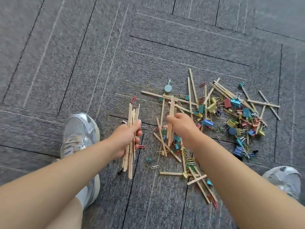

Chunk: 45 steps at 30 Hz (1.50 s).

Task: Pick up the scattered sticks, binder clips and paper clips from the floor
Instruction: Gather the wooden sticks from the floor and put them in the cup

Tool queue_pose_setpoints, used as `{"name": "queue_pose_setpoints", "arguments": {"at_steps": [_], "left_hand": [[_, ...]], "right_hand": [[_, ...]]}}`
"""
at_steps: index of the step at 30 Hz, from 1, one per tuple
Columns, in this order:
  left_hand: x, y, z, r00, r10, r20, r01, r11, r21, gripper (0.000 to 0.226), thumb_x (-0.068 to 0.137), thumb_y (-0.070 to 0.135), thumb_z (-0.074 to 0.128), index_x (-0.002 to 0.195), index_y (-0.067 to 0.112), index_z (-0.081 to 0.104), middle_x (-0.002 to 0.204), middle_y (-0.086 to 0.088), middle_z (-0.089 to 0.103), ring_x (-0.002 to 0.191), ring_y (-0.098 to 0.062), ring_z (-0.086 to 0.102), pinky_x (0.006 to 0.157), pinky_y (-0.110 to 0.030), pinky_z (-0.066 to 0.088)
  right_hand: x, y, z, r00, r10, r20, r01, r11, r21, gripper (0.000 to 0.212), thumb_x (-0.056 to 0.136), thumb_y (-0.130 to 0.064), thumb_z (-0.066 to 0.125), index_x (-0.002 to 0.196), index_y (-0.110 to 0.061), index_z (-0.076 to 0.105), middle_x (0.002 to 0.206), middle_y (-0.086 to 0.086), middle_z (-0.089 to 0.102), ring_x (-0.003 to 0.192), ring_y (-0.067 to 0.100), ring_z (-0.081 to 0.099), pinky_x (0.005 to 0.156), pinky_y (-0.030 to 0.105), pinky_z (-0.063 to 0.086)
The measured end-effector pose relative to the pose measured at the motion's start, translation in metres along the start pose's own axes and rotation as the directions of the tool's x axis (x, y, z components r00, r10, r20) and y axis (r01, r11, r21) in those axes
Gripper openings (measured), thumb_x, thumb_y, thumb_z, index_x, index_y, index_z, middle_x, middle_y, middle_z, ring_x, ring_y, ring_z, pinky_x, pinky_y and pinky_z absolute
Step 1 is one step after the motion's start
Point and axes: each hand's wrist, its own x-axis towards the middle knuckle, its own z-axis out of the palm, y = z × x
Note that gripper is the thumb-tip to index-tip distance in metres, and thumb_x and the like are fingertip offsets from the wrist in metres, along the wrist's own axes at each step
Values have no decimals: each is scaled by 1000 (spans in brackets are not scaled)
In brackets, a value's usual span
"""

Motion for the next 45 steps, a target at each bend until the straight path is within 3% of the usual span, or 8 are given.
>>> {"name": "queue_pose_setpoints", "arguments": {"at_steps": [2, 6, 17, 31, 35, 38, 40, 45], "left_hand": [[1, 0, -1, 1000, -5, -4, 5, 1000, -15, 28, 96, 38, 50, 88, 11, 51, 70, 2, 51, 51, -9, 43, 46, -23, 42], [5, 11, -3, 1000, -9, -11, 7, 987, -160, 27, 95, 40, 51, 90, 13, 49, 70, 3, 47, 45, -5, 37, 37, -18, 34], [-9, 30, -5, 981, 37, 191, -8, 989, -148, 37, 79, 47, 66, 84, 11, 65, 50, 5, 49, 42, -10, 43, 44, -19, 38], [-3, 24, -30, 993, -42, 109, 57, 990, -132, 25, 96, 27, 50, 77, 11, 52, 54, 4, 47, 38, -8, 39, 36, -18, 37], [1, 24, -29, 994, -53, 92, 65, 990, -126, 14, 95, 18, 47, 86, 9, 51, 45, 3, 46, 53, -14, 55, 61, -27, 51], [-1, 25, -26, 993, -29, 116, 52, 979, -197, 9, 98, 14, 47, 93, 7, 48, 53, -2, 51, 89, -30, 69, 82, -40, 57], [-3, 26, -24, 988, -45, 151, 69, 985, -157, 13, 97, 14, 49, 100, 2, 53, 73, -9, 61, 75, -23, 70, 60, -31, 60], [-5, 21, -27, 969, -38, 245, 34, 999, 19, 53, 79, 45, 63, 116, 9, 53, 88, 1, 65, 44, -3, 32, 36, -13, 33]], "right_hand": [[-3, 0, 3, 1000, 13, 10, -14, 983, 182, 27, 101, -24, 42, 111, -1, 52, 106, 14, 65, 97, 29, 62, 79, 37, 50], [-9, -2, 15, 992, 56, 115, -115, 788, 605, 12, 102, -15, 39, 96, -7, 47, 70, 4, 53, 55, 16, 51, 59, 33, 52], [-33, -22, 53, 929, -60, 366, -158, 828, 537, 19, 99, -21, 48, 93, -7, 60, 64, 1, 58, 56, 13, 51, 52, 23, 42], [-24, -1, 38, 969, 235, 75, -241, 838, 490, 15, 95, -19, 50, 96, -15, 64, 100, 9, 64, 90, 26, 62, 82, 40, 53], [-22, -3, 33, 969, 245, -26, -226, 925, 305, 27, 95, -22, 51, 118, -19, 64, 120, 2, 54, 117, 26, 47, 103, 47, 39], [-19, -5, 35, 974, 225, -32, -208, 937, 282, 29, 97, -21, 47, 121, -17, 64, 96, 0, 56, 89, 20, 53, 81, 37, 47], [-18, -7, 37, 977, 207, -48, -191, 954, 232, 24, 98, -23, 48, 111, -15, 67, 69, -3, 46, 60, 13, 41, 55, 26, 37], [-18, -16, 51, 992, 105, 64, -121, 920, 374, 5, 93, -11, 59, 96, -7, 59, 71, 6, 57, 54, 13, 50, 50, 21, 44]]}}
